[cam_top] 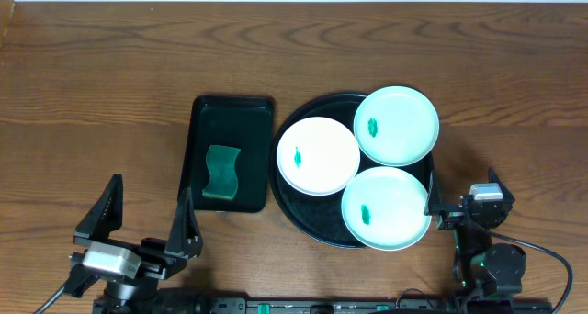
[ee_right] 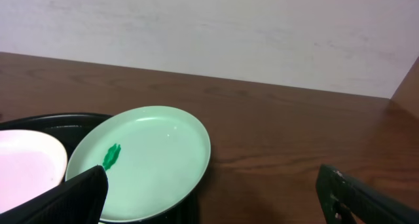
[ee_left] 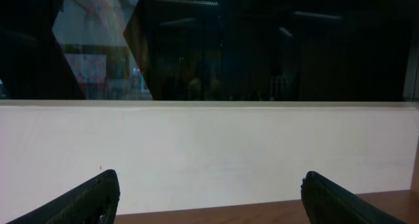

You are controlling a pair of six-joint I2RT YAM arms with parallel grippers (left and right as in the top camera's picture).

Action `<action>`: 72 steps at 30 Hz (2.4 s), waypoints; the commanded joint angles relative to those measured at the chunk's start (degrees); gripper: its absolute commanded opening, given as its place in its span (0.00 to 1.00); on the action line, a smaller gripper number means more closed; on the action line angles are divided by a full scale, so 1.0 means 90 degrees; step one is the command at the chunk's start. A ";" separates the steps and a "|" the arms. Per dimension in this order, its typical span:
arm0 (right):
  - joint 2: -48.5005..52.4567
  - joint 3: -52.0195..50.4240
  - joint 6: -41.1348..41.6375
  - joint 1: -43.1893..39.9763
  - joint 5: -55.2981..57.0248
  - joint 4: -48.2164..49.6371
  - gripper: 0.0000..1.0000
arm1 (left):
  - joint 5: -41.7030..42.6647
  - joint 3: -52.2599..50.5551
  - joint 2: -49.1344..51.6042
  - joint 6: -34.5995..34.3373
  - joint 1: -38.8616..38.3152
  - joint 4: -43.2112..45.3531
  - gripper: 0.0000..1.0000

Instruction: Clean dirty plates on tray and stack at the side

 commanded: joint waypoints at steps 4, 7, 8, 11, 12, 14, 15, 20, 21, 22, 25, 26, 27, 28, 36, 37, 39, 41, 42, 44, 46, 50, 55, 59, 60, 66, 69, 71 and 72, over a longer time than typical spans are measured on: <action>-0.0039 -0.0010 -0.0066 0.0068 0.0063 -0.0015 0.99 | 0.0104 0.0058 0.0022 -0.0061 -0.0019 0.0012 0.89; -0.0039 -0.0010 -0.0066 0.0068 0.0063 -0.0015 0.99 | 0.0104 0.0056 0.0022 -0.0061 -0.0019 0.0012 0.89; -0.0039 -0.0010 -0.0066 0.0068 0.0063 -0.0017 0.99 | 0.0104 0.0056 0.0022 -0.0061 -0.0019 0.0012 0.89; -0.0039 -0.0010 -0.0066 0.0068 0.0063 -0.0015 0.99 | 0.0104 0.0056 0.0022 -0.0058 -0.0019 0.0010 0.89; -0.0039 -0.0010 -0.0066 0.0068 0.0063 -0.0015 0.99 | 0.0104 0.0056 0.0022 -0.0061 -0.0019 0.0010 0.89; -0.0039 -0.0010 -0.0066 0.0068 0.0063 -0.0017 0.99 | 0.0104 0.0056 0.0022 -0.0061 -0.0019 -0.0010 0.89; -0.0039 -0.0010 -0.0066 0.0068 0.0058 -0.0015 0.99 | 0.0104 0.0056 0.0022 -0.0061 -0.0019 -0.0058 0.89; -0.0039 -0.0010 -0.0066 0.0068 0.0063 -0.0015 0.99 | 0.0104 0.0056 0.0022 -0.0061 -0.0019 -0.0398 0.89; -0.0039 -0.0010 -0.0066 0.0068 0.0061 -0.0015 0.99 | 0.0104 0.0056 0.0022 -0.0061 -0.0019 -0.0396 0.89; -0.0039 -0.0010 -0.0063 0.0068 0.0058 -0.0015 0.99 | 0.0104 0.0056 0.0022 -0.0061 -0.0019 -0.0396 0.89; -0.0039 -0.0010 0.0100 0.0068 -0.0080 -0.0032 0.99 | 0.0104 0.0056 0.0022 -0.0061 -0.0019 -0.0398 0.89; -0.0034 -0.0010 0.0362 0.0068 -0.0124 -0.0032 0.99 | 0.0104 0.0056 0.0022 -0.0061 -0.0019 -0.0403 0.89; -0.0034 -0.0010 0.0770 0.0068 -0.0146 -0.0029 0.99 | 0.0104 0.0056 0.0022 -0.0061 -0.0019 -0.0435 0.89; -0.0034 -0.0010 0.1260 0.0068 -0.0177 -0.0029 0.99 | 0.0107 0.0056 0.0022 -0.0061 -0.0019 -0.0491 0.89; -0.0034 0.0211 0.3177 0.0068 -0.1722 0.0129 0.99 | 0.0107 0.0056 0.0022 -0.0061 -0.0019 -0.0794 0.89; -0.0034 0.0323 0.3177 0.0068 -0.1865 0.0124 0.99 | 0.0104 0.0056 0.0022 -0.0061 -0.0019 -0.0794 0.89; -0.0034 0.0605 0.3177 0.0068 -0.1911 0.0017 0.99 | 0.0104 0.0056 0.0022 -0.0061 -0.0019 -0.0797 0.89; -0.0017 0.1066 0.3065 0.0066 -0.1887 -0.0316 0.99 | 0.0104 0.0056 0.0022 -0.0061 -0.0019 -0.0799 0.89; 0.0012 0.1316 0.2941 0.0066 -0.1885 -0.0505 0.99 | 0.0104 0.0056 0.0022 -0.0061 -0.0019 -0.0799 0.89; 0.0134 0.1870 0.2686 0.0066 -0.1851 -0.0933 0.99 | 0.0104 0.0056 0.0022 -0.0058 -0.0019 -0.0799 0.89; 0.0376 0.2511 0.2487 0.0066 -0.1780 -0.1435 0.99 | 0.0104 0.0056 0.0022 -0.0058 -0.0019 -0.0799 0.89; 0.1158 0.3823 0.2113 0.0066 -0.1785 -0.2555 0.99 | 0.0100 0.0056 0.0022 -0.0058 -0.0019 -0.0743 0.89; 0.2436 0.5520 0.1596 0.0066 -0.1727 -0.4427 0.99 | 0.0104 0.0058 0.0022 -0.0061 -0.0019 -0.0512 0.89; 0.3779 0.6970 0.1409 0.0066 -0.1358 -0.6047 0.99 | 0.0104 0.0058 0.0022 -0.0061 -0.0019 -0.0641 0.89; 0.4090 0.7288 0.1409 0.0066 -0.1229 -0.6334 0.99 | 0.0104 0.0058 0.0022 -0.0061 -0.0019 -0.0665 0.89; 0.5319 0.8551 0.1409 0.0068 -0.0923 -0.6615 0.99 | 0.0104 0.0058 0.0022 -0.0063 -0.0019 -0.0707 0.89; 0.5467 0.8621 0.1324 0.0068 -0.0945 -0.6312 0.95 | 0.0104 0.0058 0.0022 -0.0066 -0.0019 -0.0755 0.89; 0.5532 0.8621 0.1173 0.0068 -0.0933 -0.6249 0.76 | 0.0104 0.0058 0.0029 -0.0090 -0.0019 -0.0828 0.89; 0.5591 0.8621 0.1117 0.0068 -0.0933 -0.6283 0.67 | 0.0102 0.0061 0.0039 -0.0158 -0.0019 -0.0877 0.89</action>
